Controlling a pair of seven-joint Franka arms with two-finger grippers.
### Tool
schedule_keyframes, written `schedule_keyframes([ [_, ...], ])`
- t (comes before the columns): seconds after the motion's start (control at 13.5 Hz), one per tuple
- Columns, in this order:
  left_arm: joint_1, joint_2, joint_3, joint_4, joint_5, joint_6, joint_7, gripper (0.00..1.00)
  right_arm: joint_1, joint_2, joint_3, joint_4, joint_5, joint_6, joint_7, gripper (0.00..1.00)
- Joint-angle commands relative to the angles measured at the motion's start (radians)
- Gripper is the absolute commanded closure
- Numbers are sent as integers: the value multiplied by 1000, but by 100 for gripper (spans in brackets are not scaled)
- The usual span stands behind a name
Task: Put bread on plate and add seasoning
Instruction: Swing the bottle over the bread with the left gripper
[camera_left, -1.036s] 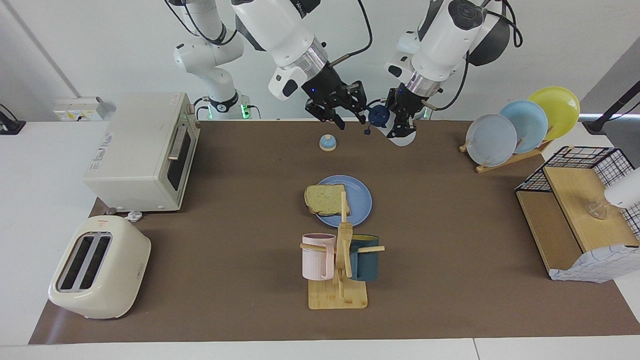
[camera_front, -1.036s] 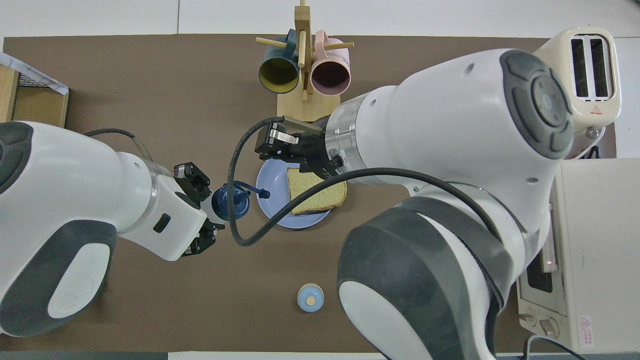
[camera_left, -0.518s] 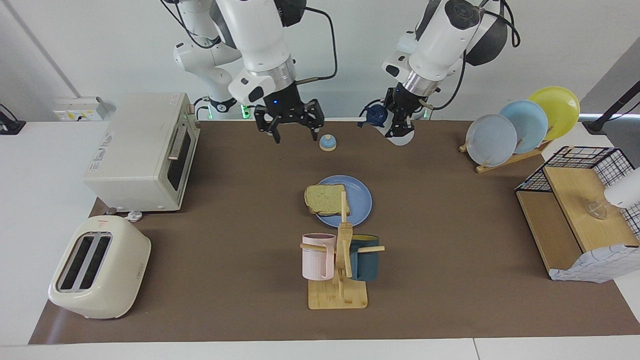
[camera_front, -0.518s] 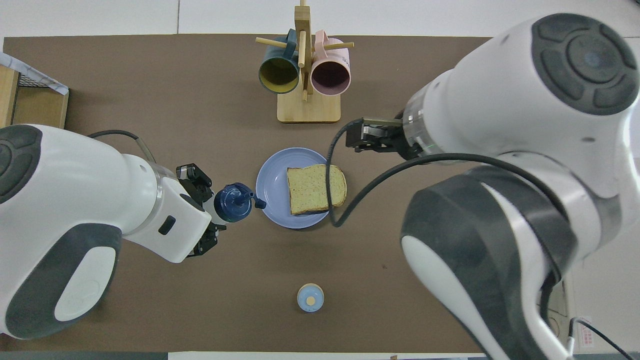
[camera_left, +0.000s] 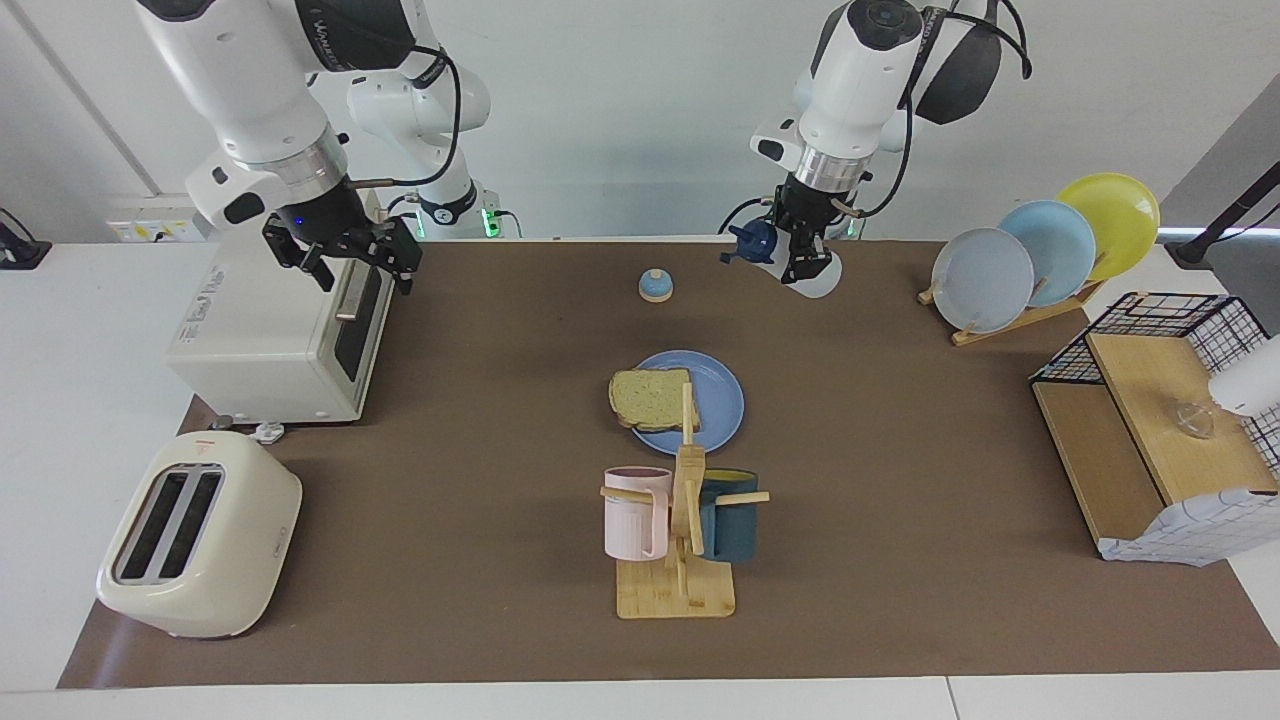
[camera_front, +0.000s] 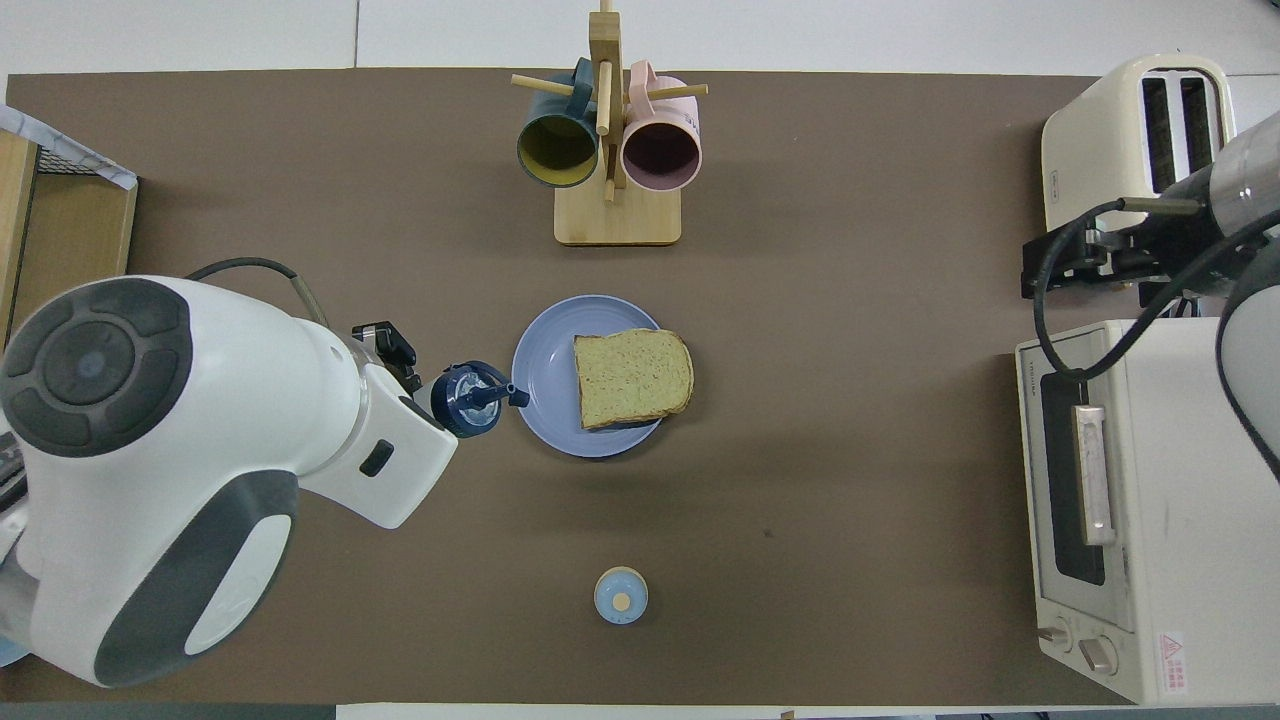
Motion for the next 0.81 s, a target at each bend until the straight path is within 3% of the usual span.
schedule_keyframes([
  [0.0, -22, 38, -33, 10, 92, 22, -60, 100, -12, -105, 0, -158, -24, 15, -60, 0],
  [0.15, -22, 74, -47, 35, 133, 22, -64, 100, -22, -100, -31, -151, -21, 30, -198, 0],
  [0.52, -79, 171, -59, 67, 255, 13, -154, 100, -32, -106, -49, -157, -23, 30, -211, 0],
  [0.74, -102, 211, -59, 79, 336, -10, -154, 100, -56, -100, -32, -148, -92, 29, -224, 0],
])
